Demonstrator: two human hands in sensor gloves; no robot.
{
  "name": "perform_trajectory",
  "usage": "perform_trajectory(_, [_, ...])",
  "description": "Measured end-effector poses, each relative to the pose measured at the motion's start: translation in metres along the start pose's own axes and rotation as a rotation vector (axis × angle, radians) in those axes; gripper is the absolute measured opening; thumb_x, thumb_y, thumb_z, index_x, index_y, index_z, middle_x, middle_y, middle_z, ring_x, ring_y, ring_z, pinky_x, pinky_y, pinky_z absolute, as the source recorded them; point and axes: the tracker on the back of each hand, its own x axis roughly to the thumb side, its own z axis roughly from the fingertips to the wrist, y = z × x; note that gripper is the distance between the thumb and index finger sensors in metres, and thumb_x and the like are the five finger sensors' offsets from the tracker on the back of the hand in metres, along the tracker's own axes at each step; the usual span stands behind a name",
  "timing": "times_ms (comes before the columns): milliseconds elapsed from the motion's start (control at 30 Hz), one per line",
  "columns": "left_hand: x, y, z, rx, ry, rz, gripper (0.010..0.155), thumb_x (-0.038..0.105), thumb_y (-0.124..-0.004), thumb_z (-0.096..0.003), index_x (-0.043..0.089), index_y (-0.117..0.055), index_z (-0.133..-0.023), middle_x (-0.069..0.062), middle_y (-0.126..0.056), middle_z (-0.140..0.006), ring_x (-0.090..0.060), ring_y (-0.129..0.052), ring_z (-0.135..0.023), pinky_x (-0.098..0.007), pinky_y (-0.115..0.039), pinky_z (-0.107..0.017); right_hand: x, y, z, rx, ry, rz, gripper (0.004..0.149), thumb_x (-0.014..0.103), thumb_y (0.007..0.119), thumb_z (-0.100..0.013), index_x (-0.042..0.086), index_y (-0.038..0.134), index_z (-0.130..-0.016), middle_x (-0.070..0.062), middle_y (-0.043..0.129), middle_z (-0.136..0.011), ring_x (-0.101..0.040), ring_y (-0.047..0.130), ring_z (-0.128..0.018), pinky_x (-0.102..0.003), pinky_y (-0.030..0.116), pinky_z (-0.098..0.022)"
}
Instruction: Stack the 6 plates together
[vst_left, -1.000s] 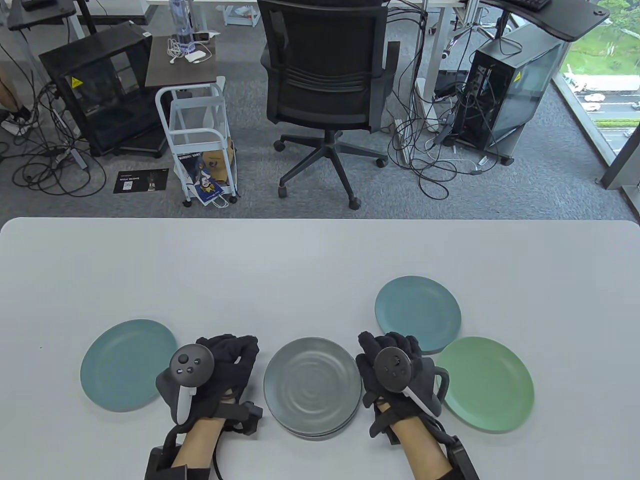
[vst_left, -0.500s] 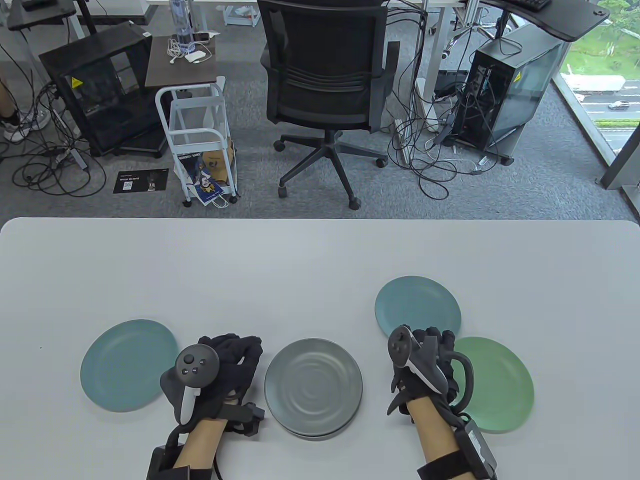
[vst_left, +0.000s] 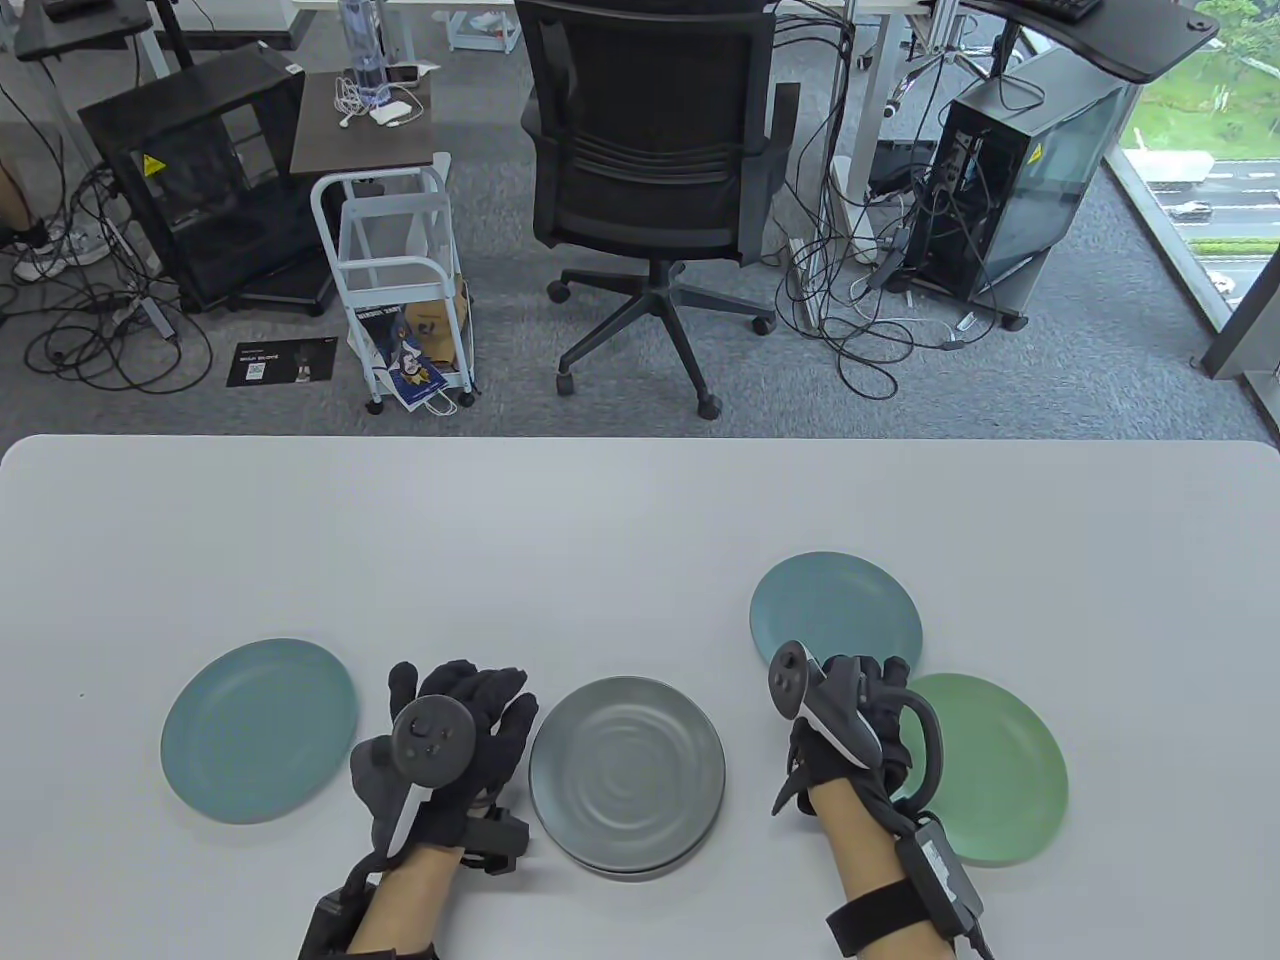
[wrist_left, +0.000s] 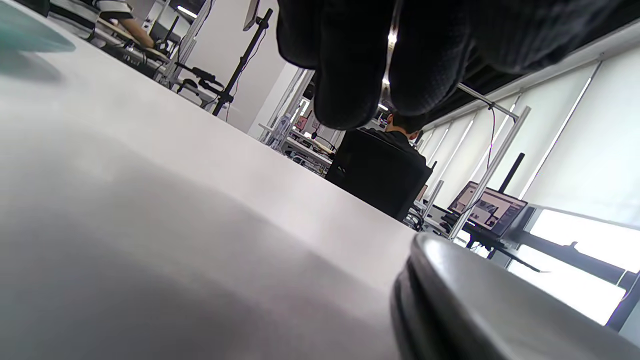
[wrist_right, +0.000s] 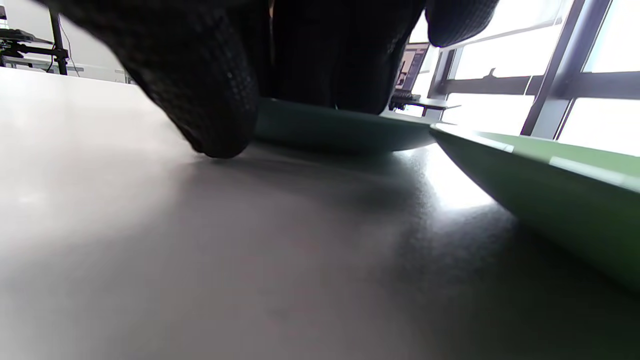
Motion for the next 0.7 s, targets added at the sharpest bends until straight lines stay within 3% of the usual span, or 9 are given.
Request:
perform_trajectory(333, [0.007,0.0,0.003,0.028,-0.042,0.0,0.052,0.06,-0.075,-0.0358,0.039,-0.085,-0.083,0.013,-0.092,-0.09,-0.009,-0.068,-0.104,-0.045,-0.018,-0.09,0.005,0.0,0.004,-0.096,-0.028,0.074,0.041,0.037,0.085,-0.049,0.032,0.078,-0.089,0.006,0.085,-0.089,-0.024,0.075,-0.091,-0.057,0.045,-0.078])
perform_trajectory(700, [0.005,-0.005,0.003,0.011,-0.041,-0.024,0.052,0.061,-0.075,-0.0356,0.039,-0.085,-0.082,0.013,-0.093,-0.088,-0.01,-0.068,-0.104,-0.045,-0.018,-0.09,0.003,-0.013,0.02,-0.241,-0.053,0.035,0.039,0.04,0.086,-0.047,0.03,0.082,-0.085,0.006,0.09,-0.082,-0.023,0.081,-0.085,-0.055,0.05,-0.076])
